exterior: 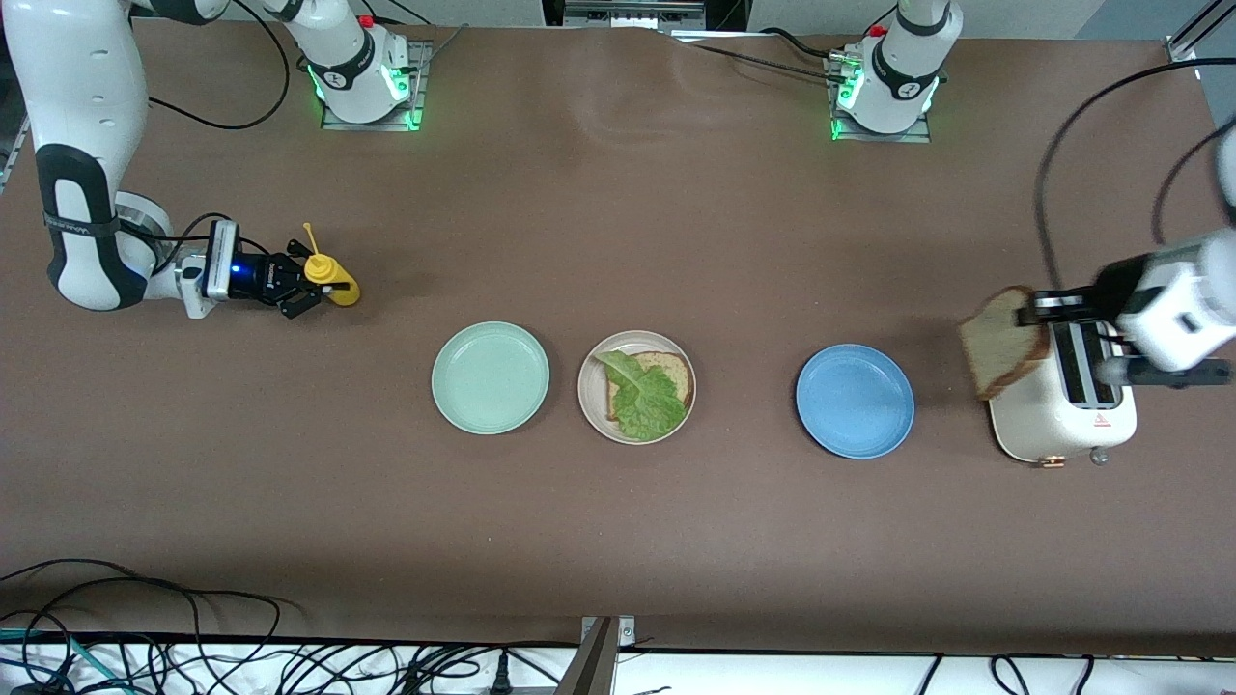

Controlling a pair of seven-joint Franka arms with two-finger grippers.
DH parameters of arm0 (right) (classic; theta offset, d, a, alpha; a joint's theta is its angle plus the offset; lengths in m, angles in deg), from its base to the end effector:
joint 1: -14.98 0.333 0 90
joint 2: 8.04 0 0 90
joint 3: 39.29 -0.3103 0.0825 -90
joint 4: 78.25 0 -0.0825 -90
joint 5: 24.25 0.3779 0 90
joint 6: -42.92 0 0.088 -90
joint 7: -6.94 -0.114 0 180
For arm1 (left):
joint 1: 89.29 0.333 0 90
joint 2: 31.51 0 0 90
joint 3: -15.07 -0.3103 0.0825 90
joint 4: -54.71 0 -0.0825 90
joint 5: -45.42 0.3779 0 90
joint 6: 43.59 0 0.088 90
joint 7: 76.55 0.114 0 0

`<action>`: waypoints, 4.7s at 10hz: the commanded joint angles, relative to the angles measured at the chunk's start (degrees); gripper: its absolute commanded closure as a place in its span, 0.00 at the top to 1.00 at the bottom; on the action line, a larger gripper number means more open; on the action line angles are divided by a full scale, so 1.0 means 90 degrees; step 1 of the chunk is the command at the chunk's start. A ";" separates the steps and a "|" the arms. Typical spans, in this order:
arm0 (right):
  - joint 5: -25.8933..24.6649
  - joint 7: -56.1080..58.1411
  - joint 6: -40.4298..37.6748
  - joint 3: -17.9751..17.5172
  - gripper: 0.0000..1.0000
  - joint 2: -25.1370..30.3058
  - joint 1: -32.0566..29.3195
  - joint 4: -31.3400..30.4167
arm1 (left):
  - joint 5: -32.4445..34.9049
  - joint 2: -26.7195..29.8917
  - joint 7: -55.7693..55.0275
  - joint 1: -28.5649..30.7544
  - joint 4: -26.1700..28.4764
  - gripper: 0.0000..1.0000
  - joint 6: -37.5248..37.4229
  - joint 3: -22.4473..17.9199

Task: Make sandwich on beige plate with both arms

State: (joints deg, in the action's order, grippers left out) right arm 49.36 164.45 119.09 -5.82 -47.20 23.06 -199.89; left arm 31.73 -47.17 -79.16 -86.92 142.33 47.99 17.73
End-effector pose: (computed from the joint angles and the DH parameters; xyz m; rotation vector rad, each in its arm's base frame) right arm 0.4566 -0.0947 0.1306 -1.4086 -1.3009 -0.9977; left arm 0.6136 -0.0266 0.4771 2.8794 0.1039 -0.3041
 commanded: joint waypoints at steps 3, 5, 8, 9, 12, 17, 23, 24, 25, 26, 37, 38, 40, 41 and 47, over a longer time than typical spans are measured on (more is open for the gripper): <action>0.0142 0.1053 -0.0260 0.0100 0.00 -0.0199 -0.0068 0.0136 | -0.2303 0.0082 -0.0169 -0.0632 0.1290 0.00 0.1307 -0.0060; 0.0190 0.1355 -0.0289 0.0100 0.00 -0.0307 -0.0097 0.0155 | -0.4018 -0.0386 -0.0179 -0.1004 0.1417 0.00 0.1580 -0.0070; 0.0765 0.1649 -0.1215 0.0100 0.00 -0.0920 -0.0127 0.0223 | -0.5057 -0.0836 -0.0179 -0.1599 0.1379 0.00 0.2303 -0.0060; 0.0767 0.1689 -0.1227 0.0100 0.00 -0.1009 -0.0127 0.0282 | -0.5661 -0.1079 -0.0102 -0.1766 0.1359 0.00 0.2373 -0.0060; 0.0757 0.1699 -0.1237 0.0198 0.00 -0.1069 -0.0156 0.0370 | -0.6077 -0.1822 0.0132 -0.2595 0.0813 0.00 0.3259 -0.0060; 0.0747 0.1679 -0.1237 0.0208 0.34 -0.1157 -0.0156 0.0419 | -0.6155 -0.2702 0.0571 -0.2969 0.0237 0.00 0.3789 -0.0060; 0.0689 0.1553 -0.1247 0.0509 1.00 -0.1244 -0.0195 0.0429 | -0.6126 -0.3240 0.0631 -0.2822 0.0109 0.50 0.3799 -0.0216; 0.0602 0.1465 -0.1247 0.0665 1.00 -0.1293 -0.0205 0.0477 | -0.6107 -0.3279 0.0641 -0.2803 0.0147 0.68 0.3789 -0.0246; 0.0359 0.1426 -0.1247 0.0821 1.00 -0.1352 -0.0215 0.0565 | -0.6107 -0.3279 0.0641 -0.2745 0.0206 1.00 0.3789 -0.0294; 0.0192 0.1280 -0.1247 0.0948 1.00 -0.1362 -0.0253 0.0633 | -0.6097 -0.3269 0.0641 -0.2647 0.0245 1.00 0.3789 -0.0333; -0.1020 -0.5081 -0.2252 0.1848 1.00 -0.1157 -0.0225 0.4849 | -0.1020 0.1130 0.0563 -0.0793 0.1759 1.00 0.2798 -0.0763; -0.1030 -0.5784 -0.2359 0.1858 1.00 -0.1157 -0.0225 0.5317 | -0.0158 0.1531 0.0563 -0.0733 0.1740 1.00 0.2358 -0.0754; -0.1205 -0.7172 -0.2389 0.1848 1.00 -0.1001 -0.0225 0.5954 | 0.0744 0.2216 0.0553 -0.0490 0.1585 1.00 0.1236 -0.0725; -0.1303 -0.7932 -0.2399 0.1839 1.00 -0.0962 -0.0215 0.6256 | 0.0990 0.2441 0.0553 -0.0362 0.1506 1.00 0.0863 -0.0715; -0.2822 -1.3146 -0.2311 0.0671 1.00 -0.0339 -0.0215 0.7723 | 0.1413 0.2454 0.0348 -0.0254 0.1183 1.00 -0.0010 -0.0637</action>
State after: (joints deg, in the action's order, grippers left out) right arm 28.95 55.20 98.66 4.91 -52.53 21.90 -132.14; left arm 42.50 -23.95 -75.25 -89.20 154.92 49.26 11.37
